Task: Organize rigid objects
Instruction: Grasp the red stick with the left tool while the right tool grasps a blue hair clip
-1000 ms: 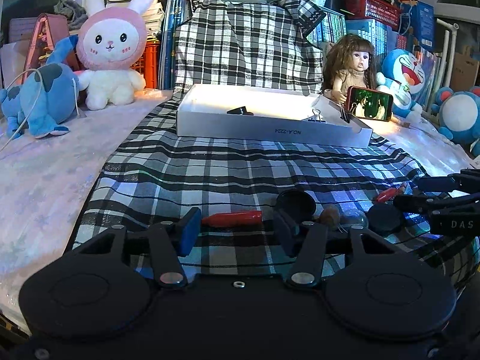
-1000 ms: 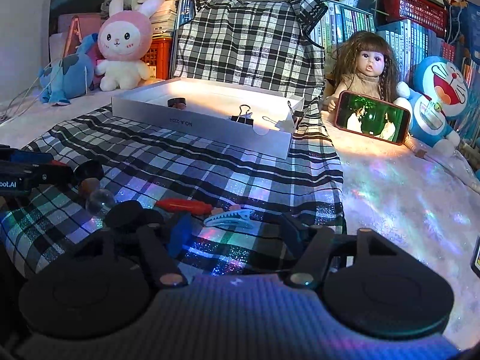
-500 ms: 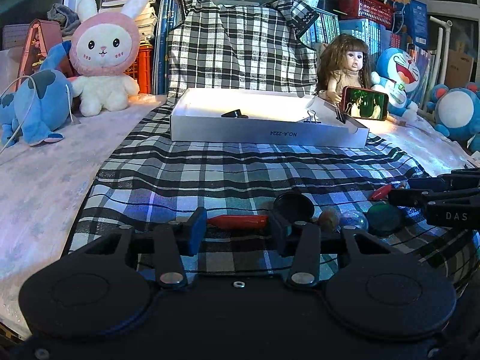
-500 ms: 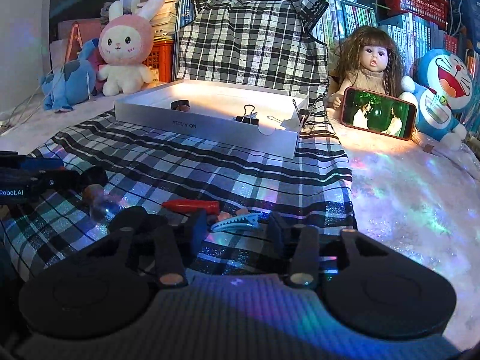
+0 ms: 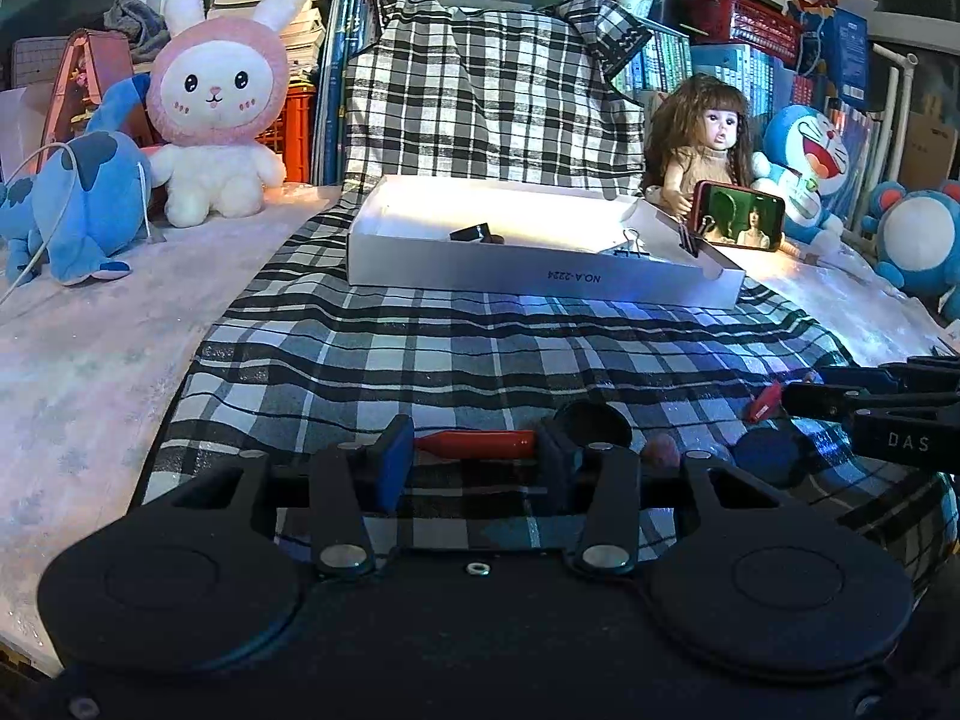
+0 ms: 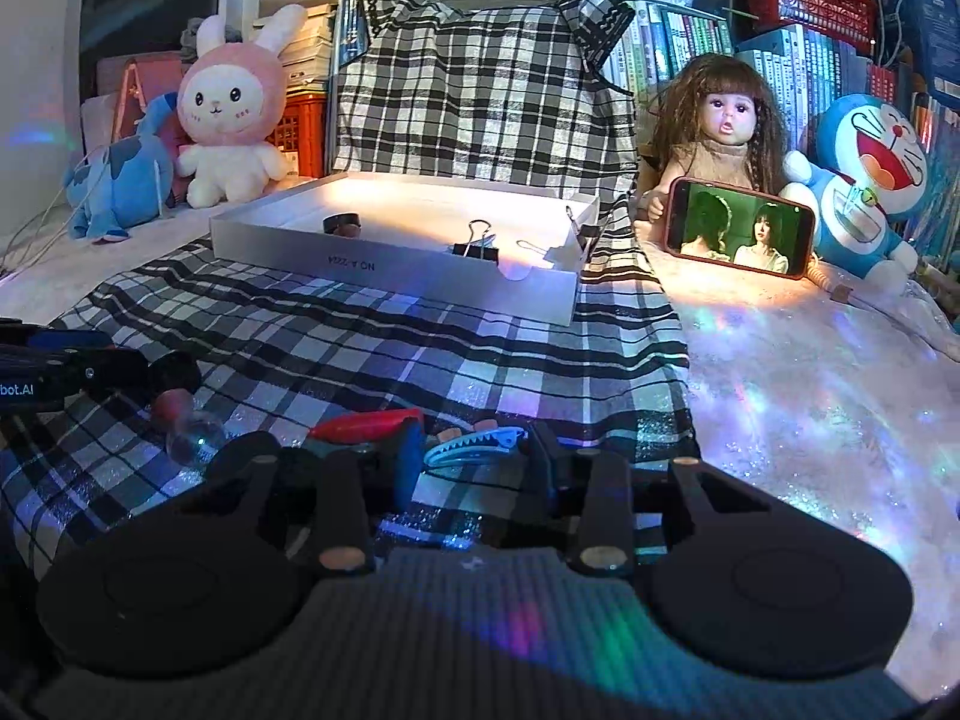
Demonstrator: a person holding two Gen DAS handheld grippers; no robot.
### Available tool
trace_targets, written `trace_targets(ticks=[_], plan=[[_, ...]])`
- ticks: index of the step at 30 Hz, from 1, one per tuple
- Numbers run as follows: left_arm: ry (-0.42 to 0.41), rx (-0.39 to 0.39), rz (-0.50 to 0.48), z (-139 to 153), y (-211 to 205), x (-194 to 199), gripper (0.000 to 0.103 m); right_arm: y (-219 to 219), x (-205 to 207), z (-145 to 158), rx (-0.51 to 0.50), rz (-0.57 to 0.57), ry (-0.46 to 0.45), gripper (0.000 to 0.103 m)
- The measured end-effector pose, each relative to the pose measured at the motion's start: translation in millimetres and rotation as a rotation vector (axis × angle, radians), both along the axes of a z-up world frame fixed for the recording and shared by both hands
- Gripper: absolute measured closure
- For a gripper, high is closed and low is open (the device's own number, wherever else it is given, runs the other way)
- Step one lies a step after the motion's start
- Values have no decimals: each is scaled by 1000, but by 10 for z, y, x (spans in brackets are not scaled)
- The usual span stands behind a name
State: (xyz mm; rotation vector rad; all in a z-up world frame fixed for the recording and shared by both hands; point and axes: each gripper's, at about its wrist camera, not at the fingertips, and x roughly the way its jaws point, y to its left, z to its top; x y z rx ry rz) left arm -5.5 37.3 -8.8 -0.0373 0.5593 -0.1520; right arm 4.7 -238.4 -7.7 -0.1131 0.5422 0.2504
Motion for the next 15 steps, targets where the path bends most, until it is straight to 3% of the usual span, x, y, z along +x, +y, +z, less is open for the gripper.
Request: trace_targets(ticks=[15], plan=[[12,15,50,180,-23,181,61,-49,121,145,48,-80,-7,60]])
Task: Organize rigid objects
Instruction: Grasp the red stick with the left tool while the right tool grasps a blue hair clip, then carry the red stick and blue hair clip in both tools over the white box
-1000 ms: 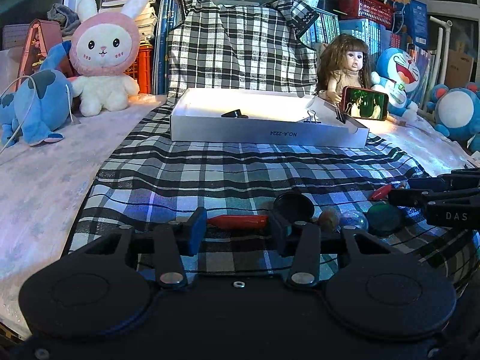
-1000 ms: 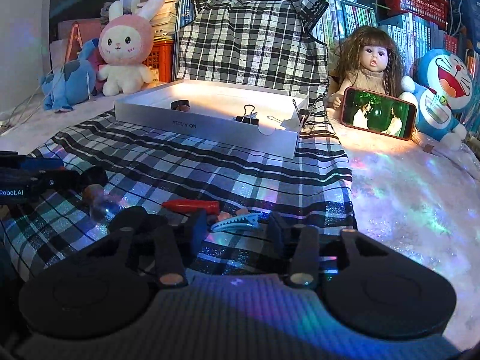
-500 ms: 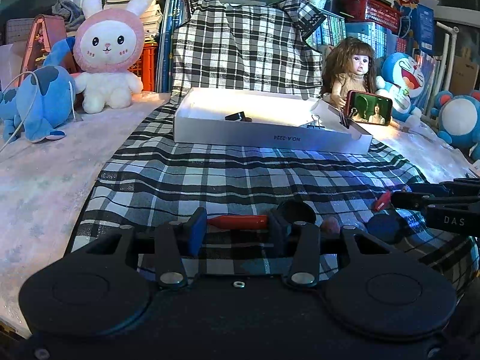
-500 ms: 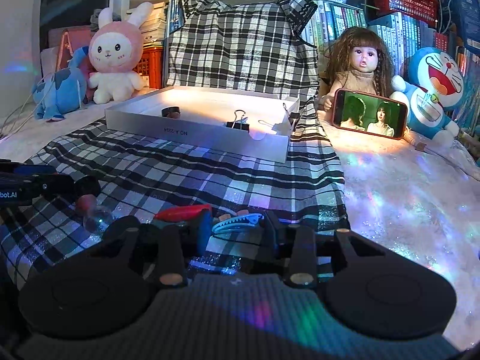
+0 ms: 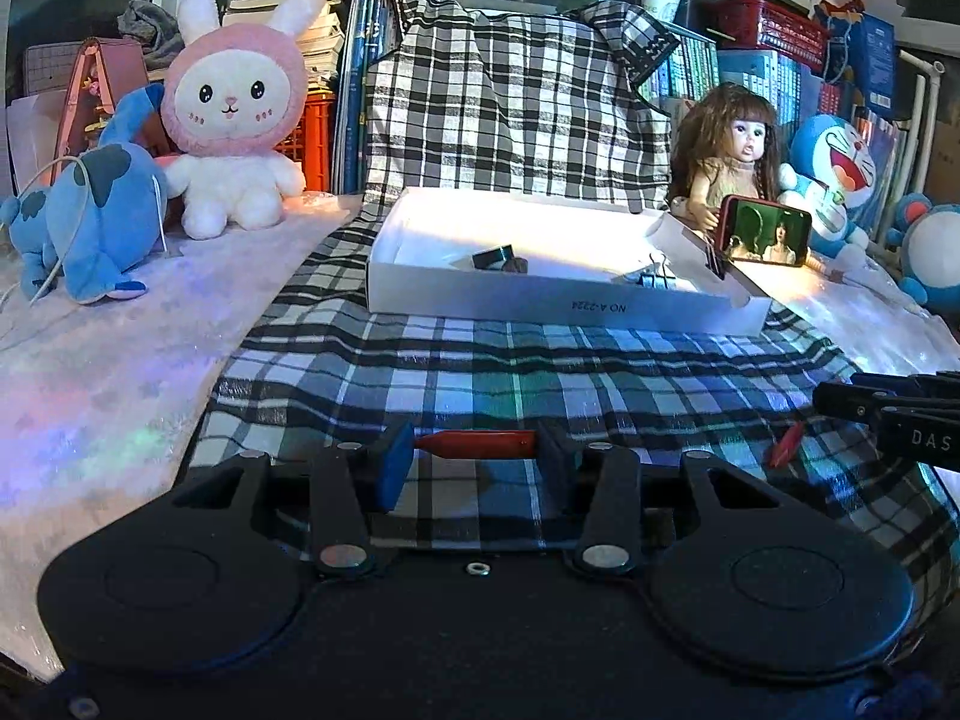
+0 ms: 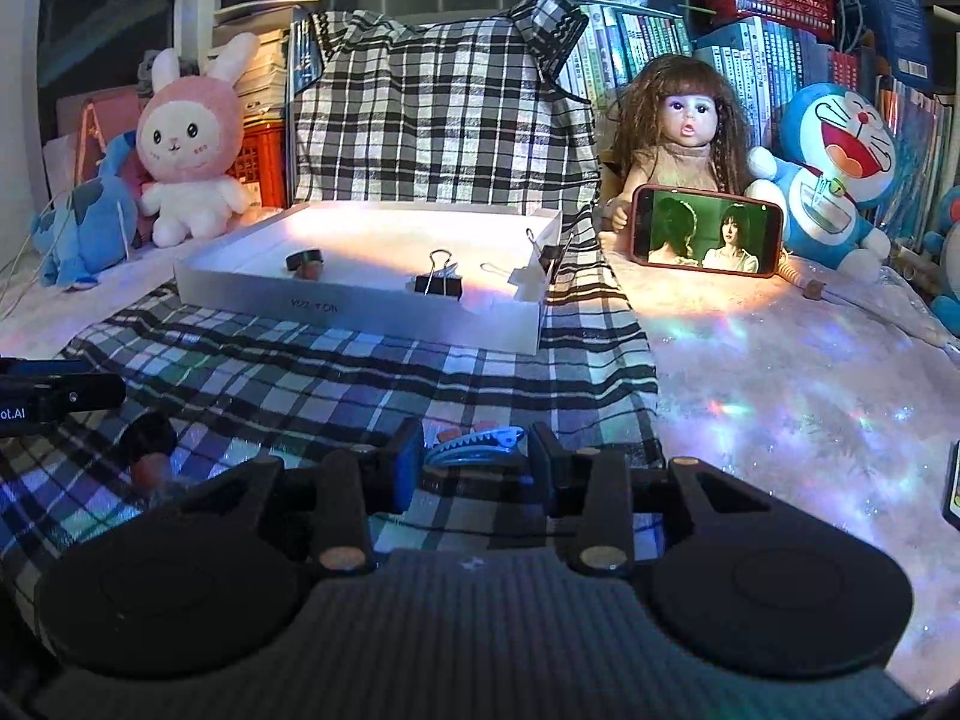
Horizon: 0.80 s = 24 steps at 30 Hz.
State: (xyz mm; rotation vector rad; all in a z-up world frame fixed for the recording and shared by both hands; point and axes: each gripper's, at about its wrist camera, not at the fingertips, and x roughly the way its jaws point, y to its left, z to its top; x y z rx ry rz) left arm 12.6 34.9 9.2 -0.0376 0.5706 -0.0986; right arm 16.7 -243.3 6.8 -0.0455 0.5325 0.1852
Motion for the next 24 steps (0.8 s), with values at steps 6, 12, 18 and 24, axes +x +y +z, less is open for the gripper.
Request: trace_targets(ticks=[6,12,18,24], plan=[[17,12,23,139,-35,88,61,0,71,118,18,-18,-14,59],[30,-17,22,310,-25,249,61,16,178,266,44,-28,-18,60],[40,-44,-1,482,-38,497,61,25,344,402,79,-46,-4,60],[55,-85,-45,654,-71,820,61,10,575,539,128,-51,9,59]])
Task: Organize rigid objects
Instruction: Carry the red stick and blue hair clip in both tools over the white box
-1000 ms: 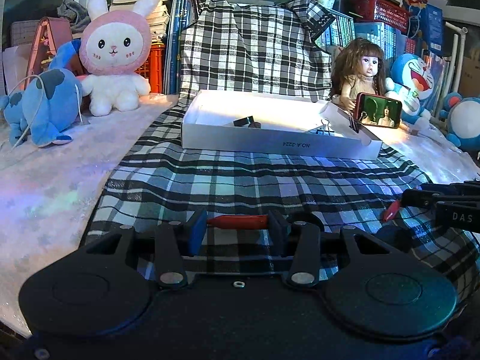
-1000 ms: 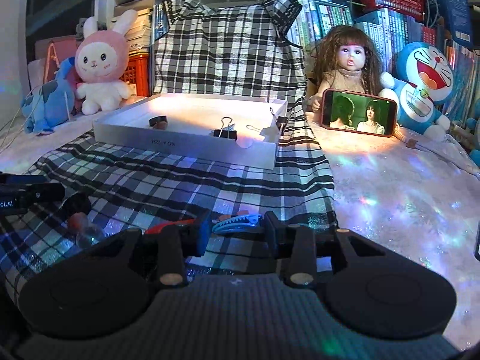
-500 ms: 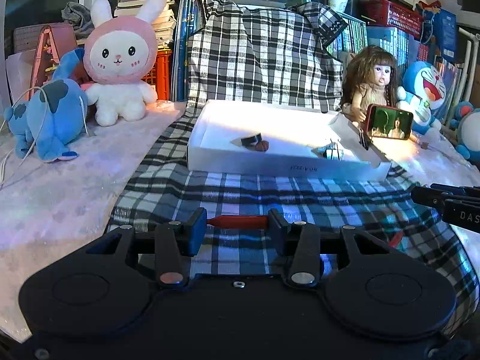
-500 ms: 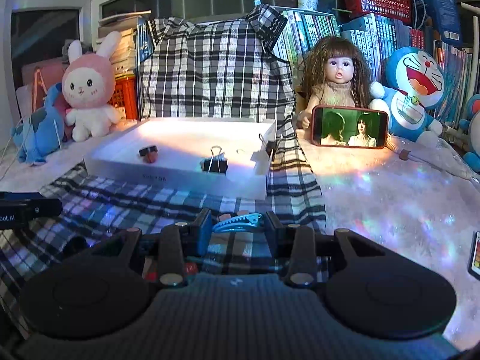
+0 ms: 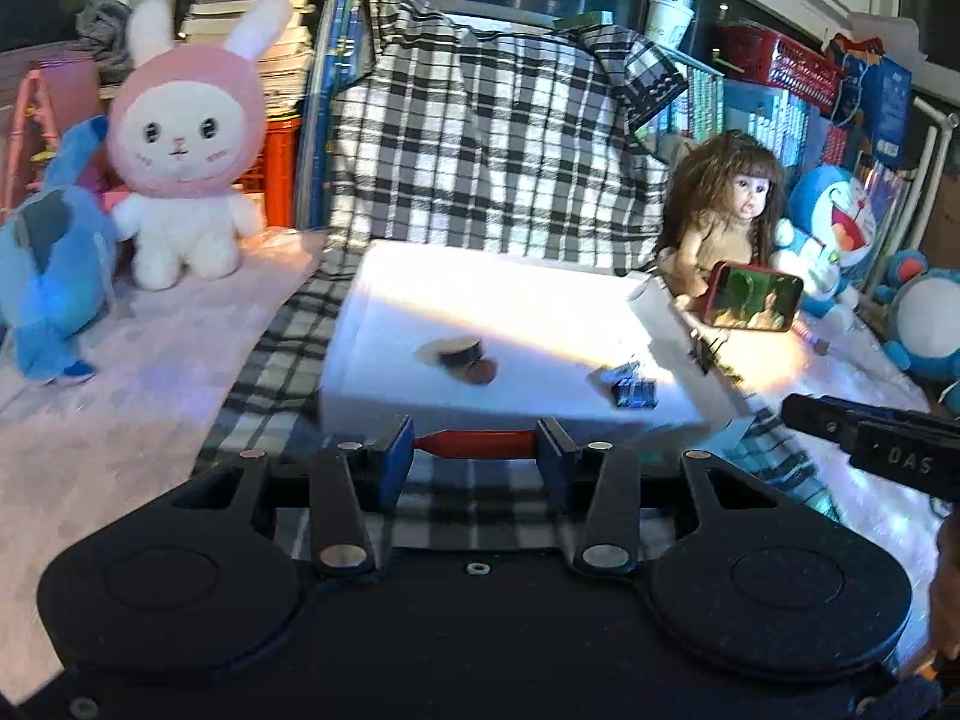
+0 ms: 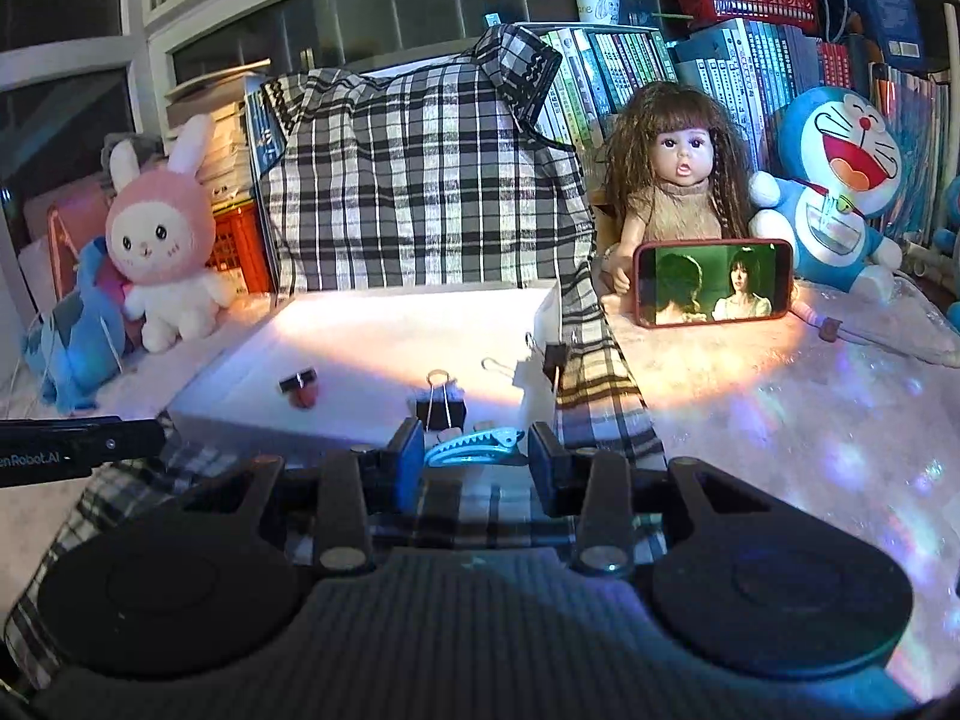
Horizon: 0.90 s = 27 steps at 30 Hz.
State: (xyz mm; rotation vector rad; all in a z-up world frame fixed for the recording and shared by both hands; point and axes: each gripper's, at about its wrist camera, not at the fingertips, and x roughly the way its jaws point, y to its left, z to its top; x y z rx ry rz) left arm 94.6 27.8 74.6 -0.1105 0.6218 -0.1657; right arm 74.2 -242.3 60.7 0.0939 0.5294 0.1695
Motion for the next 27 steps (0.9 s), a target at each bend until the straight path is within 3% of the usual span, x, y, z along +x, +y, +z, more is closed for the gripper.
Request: trace_targets(ticks=[7,12,19,27], plan=[[5,-52,-35,325,27,512,61,-39,391,263,29,-3,17,60],[64,-98,-39,371,40,958,61,-37,754,372,74,5,76,60],[156,-99,-4,147,0,1617,61,92,1266,251,111,16,209,60],[237,-51,24,-225,-61,2010,61,254,1652,-40,106,5,335,59]])
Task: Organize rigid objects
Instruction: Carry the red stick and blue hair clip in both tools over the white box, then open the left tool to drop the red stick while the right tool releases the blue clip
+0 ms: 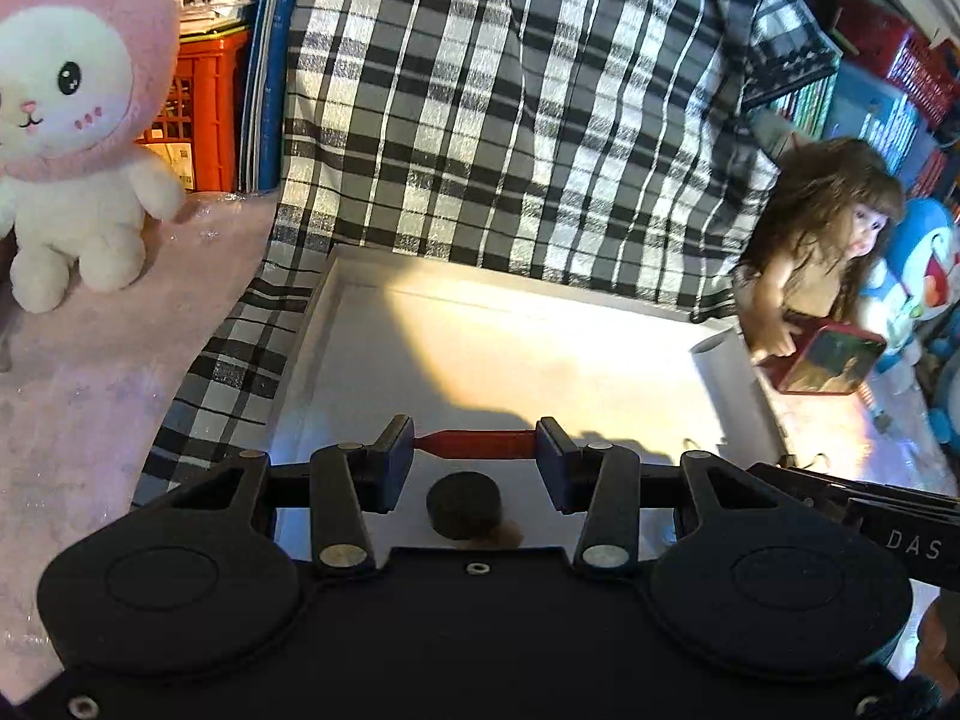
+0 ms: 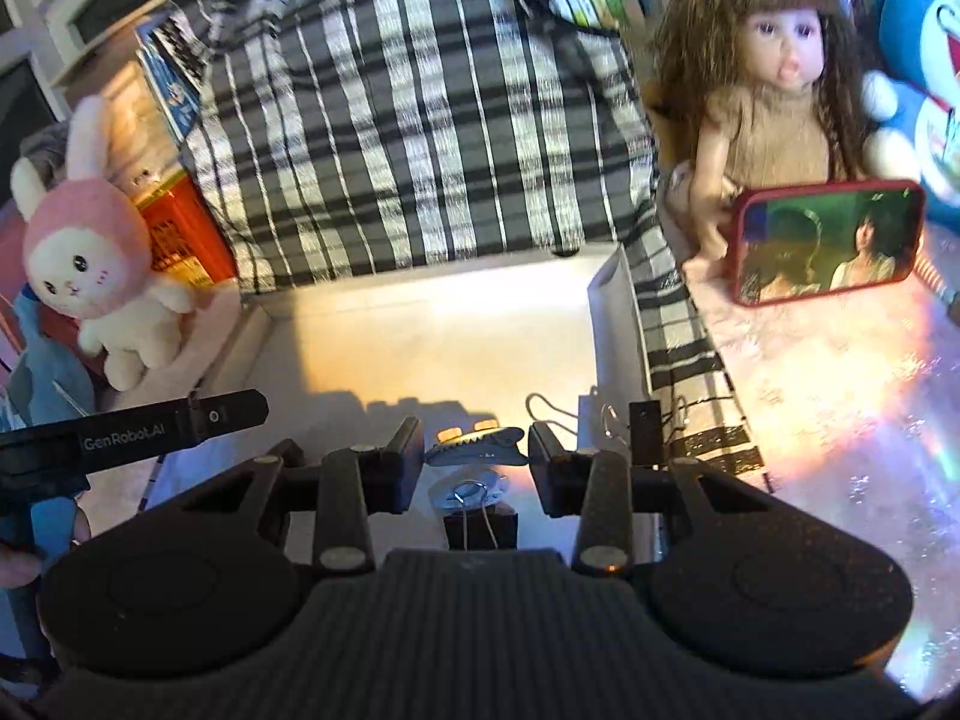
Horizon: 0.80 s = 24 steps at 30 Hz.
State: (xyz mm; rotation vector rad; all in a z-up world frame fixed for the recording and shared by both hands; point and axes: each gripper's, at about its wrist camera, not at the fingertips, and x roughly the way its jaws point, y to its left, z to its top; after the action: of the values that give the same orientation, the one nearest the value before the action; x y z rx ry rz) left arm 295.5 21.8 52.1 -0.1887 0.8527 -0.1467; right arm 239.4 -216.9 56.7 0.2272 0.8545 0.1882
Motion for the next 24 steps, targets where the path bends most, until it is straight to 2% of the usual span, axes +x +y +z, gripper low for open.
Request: trace_targets(ticks=[5,16,24], plan=[[10,54,-12,-130,-82,106,61,84,145,-113,-45,5,24,59],[29,82,-21,-376,-183,188,60,180,262,-305,-57,4,46,59],[9,96,-31,-411,-214,182,60,237,290,-394,-85,14,51,59]])
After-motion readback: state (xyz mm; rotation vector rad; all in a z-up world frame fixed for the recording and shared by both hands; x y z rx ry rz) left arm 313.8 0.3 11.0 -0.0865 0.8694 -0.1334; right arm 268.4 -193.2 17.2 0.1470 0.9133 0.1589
